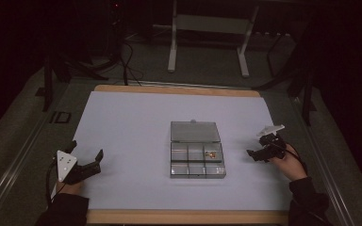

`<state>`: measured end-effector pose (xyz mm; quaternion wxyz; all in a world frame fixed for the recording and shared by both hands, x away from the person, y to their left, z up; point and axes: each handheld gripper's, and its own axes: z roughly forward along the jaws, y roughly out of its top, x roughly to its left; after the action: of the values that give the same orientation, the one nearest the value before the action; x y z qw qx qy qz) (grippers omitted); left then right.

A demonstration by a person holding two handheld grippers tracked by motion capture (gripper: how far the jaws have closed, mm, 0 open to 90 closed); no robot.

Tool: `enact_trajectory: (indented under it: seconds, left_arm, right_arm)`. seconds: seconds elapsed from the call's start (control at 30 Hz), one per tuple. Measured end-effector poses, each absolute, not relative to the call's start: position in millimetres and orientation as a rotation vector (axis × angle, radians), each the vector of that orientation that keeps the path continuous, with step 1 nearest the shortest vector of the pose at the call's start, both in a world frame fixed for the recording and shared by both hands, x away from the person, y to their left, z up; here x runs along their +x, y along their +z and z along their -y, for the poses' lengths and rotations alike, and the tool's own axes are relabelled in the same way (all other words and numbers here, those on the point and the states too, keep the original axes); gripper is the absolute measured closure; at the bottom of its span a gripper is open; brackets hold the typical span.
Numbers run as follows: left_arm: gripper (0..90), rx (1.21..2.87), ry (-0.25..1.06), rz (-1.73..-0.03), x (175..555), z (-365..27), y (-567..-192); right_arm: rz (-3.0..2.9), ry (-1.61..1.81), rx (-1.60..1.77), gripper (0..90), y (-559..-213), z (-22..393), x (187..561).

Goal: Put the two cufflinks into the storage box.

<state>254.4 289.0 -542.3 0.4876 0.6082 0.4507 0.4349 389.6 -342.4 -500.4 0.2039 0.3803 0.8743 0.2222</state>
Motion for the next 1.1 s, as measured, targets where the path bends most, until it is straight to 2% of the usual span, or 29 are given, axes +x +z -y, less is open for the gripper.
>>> enact_trajectory:
  seconds: [0.33, 1.1]
  left_arm:
    - [2.6, 1.477, 1.058, -1.097, 254.4, -289.0, -542.3]
    - [2.6, 1.480, 1.063, -1.098, 254.4, -288.6, -542.3]
  right_arm:
    - [-2.200, 0.666, 1.244, 14.3, -510.4, 364.9, 373.7]
    - [-1.789, 0.864, 1.351, 14.0, -525.2, 392.1, 326.5]
